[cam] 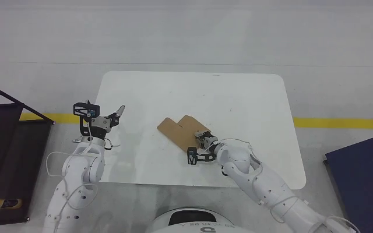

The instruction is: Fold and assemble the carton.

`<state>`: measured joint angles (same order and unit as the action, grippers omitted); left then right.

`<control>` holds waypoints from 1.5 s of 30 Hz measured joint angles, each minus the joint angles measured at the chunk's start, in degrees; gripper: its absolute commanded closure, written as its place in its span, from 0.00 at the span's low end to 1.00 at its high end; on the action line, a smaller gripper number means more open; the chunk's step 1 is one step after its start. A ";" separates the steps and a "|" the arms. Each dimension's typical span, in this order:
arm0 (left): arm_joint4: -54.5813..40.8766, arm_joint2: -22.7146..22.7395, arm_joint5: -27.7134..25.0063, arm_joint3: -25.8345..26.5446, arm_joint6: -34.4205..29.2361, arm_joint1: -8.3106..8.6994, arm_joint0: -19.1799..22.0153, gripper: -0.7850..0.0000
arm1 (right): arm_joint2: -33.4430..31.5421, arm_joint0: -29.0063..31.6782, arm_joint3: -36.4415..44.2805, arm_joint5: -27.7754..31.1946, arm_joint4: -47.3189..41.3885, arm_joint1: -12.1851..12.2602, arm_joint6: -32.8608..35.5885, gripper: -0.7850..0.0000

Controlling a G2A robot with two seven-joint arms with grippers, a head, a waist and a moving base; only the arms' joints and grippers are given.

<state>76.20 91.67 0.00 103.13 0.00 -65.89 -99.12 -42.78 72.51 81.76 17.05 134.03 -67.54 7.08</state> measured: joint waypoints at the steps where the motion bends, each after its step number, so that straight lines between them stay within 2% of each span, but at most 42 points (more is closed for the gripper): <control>1: 0.00 0.00 0.00 0.00 0.00 0.00 0.00 0.00 | -0.20 0.06 0.20 -0.31 0.19 0.00 0.24 0.56; 7: 0.00 0.00 0.00 0.00 0.00 0.00 0.00 0.00 | -0.16 0.10 1.08 0.42 3.88 0.01 2.01 0.52; 15: 0.00 0.00 0.00 0.00 0.00 0.00 0.00 0.00 | 2.12 -1.54 0.01 1.46 7.28 -0.91 1.06 0.58; 18: 0.00 0.00 0.00 0.00 0.00 0.00 0.00 0.00 | 2.58 -2.28 -1.14 1.03 7.08 -1.40 0.58 0.73; 19: 0.00 0.00 0.00 0.00 0.00 0.00 0.00 0.00 | 2.63 -2.47 -1.48 0.73 6.85 -1.54 0.40 0.83; 21: 0.00 0.00 0.00 0.00 0.00 0.00 0.00 0.00 | 2.54 -2.76 -2.19 -0.40 6.06 -1.85 -0.09 0.96; 22: 0.00 0.00 0.00 0.00 0.00 0.00 0.00 0.00 | 2.43 -2.80 -2.46 -1.03 5.66 -1.96 -0.28 1.00; 29: 0.00 0.00 0.00 0.00 0.00 0.00 0.00 0.00 | -0.09 -1.60 -2.87 -9.06 2.53 -2.29 -1.48 1.00; 33: 0.00 0.00 0.00 0.00 0.00 0.00 0.00 0.00 | -4.64 2.12 1.42 -15.63 0.44 -1.33 -2.09 1.00; 36: 0.00 0.00 0.00 0.00 0.00 0.00 0.00 0.00 | -10.13 6.78 7.28 -16.50 -3.90 0.07 -4.54 1.00; 38: 0.00 0.00 0.00 0.00 0.00 0.00 0.00 0.00 | -14.09 9.95 11.17 -14.26 -7.66 1.00 -6.17 1.00; 41: 0.00 0.00 0.00 0.00 0.00 0.00 0.00 0.00 | -21.22 15.07 17.10 -5.73 -18.50 2.41 -11.11 1.00; 44: 0.00 0.00 0.00 0.00 0.00 0.00 0.00 0.00 | -28.65 18.76 19.40 8.52 -34.66 3.65 -16.49 1.00; 45: 0.00 0.00 0.00 0.00 0.00 0.00 0.00 0.00 | -31.11 19.43 18.97 15.00 -41.26 4.05 -17.58 1.00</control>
<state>76.20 91.67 0.00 103.13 0.00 -65.89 -99.12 -73.89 91.94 100.73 32.05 92.77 -63.49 -10.50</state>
